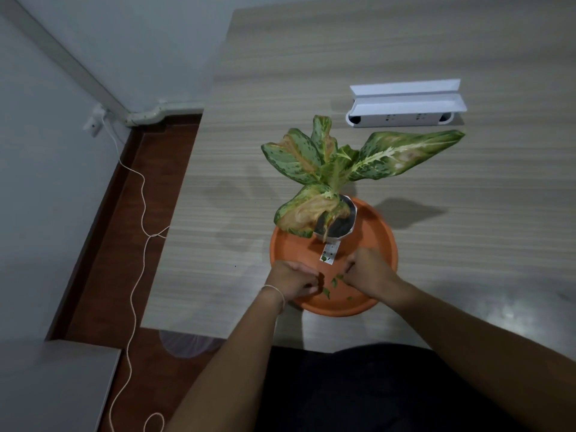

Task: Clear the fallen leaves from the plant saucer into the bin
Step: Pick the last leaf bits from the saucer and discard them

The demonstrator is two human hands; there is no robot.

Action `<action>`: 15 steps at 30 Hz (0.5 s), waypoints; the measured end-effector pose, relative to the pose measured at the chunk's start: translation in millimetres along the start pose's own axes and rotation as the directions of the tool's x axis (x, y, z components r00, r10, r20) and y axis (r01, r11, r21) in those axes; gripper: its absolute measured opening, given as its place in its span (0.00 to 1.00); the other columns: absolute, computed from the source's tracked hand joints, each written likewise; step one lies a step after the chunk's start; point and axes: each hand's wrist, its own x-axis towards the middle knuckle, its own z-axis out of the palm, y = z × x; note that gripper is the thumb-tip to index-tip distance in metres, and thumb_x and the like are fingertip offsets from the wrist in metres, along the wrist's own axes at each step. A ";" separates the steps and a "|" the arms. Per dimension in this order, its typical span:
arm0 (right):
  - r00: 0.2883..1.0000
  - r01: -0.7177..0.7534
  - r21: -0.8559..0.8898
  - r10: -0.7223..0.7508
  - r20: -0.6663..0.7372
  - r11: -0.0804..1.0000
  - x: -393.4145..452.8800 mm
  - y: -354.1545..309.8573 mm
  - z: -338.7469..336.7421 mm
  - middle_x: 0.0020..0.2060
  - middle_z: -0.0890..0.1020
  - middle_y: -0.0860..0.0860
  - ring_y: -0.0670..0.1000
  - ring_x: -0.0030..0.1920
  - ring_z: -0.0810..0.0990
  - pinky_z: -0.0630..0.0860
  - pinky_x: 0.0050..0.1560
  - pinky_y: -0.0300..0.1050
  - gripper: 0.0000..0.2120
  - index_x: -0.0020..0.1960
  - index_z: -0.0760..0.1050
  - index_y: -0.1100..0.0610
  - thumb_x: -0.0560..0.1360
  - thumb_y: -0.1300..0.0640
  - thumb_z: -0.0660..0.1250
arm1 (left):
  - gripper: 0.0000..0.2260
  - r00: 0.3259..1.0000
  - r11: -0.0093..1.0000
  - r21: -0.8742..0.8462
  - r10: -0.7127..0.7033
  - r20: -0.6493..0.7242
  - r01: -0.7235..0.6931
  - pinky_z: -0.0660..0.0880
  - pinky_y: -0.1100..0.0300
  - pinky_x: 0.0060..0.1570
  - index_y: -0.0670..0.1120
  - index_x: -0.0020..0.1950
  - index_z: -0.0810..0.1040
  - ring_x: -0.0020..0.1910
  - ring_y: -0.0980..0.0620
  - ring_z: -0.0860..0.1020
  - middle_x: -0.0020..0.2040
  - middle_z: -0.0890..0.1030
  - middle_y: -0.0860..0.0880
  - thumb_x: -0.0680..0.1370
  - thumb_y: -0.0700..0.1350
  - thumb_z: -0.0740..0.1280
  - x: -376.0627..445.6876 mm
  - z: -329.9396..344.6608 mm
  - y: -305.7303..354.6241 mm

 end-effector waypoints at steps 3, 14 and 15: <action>0.982 0.189 -0.135 -0.188 0.021 0.973 -4.7 3.2 2.9 0.37 0.81 0.40 0.44 0.38 0.78 0.71 0.41 0.39 0.05 0.43 0.85 0.52 0.71 0.58 0.70 | 0.05 0.998 0.995 0.089 0.055 -0.030 -0.052 0.82 0.47 0.50 0.40 0.38 0.86 0.47 0.42 0.85 0.43 0.86 0.40 0.65 0.33 0.74 -0.5 0.8 -1.8; 0.979 0.148 -0.365 -0.187 -0.075 0.919 -2.7 3.7 21.5 0.56 0.73 0.54 0.56 0.58 0.74 0.72 0.61 0.49 0.34 0.67 0.70 0.51 0.66 0.37 0.69 | 0.08 0.915 0.556 0.771 0.393 0.087 -0.312 0.79 0.57 0.51 0.46 0.45 0.86 0.46 0.48 0.82 0.46 0.86 0.46 0.68 0.42 0.70 -4.1 8.7 -0.5; 0.979 0.149 -0.381 -0.190 -0.072 0.913 -1.9 3.8 23.3 0.57 0.72 0.55 0.57 0.59 0.73 0.72 0.62 0.50 0.33 0.68 0.70 0.51 0.67 0.39 0.69 | 0.08 0.910 0.485 0.810 0.393 0.134 -0.329 0.80 0.56 0.49 0.47 0.45 0.86 0.45 0.47 0.81 0.45 0.85 0.45 0.68 0.43 0.71 -4.8 10.0 0.5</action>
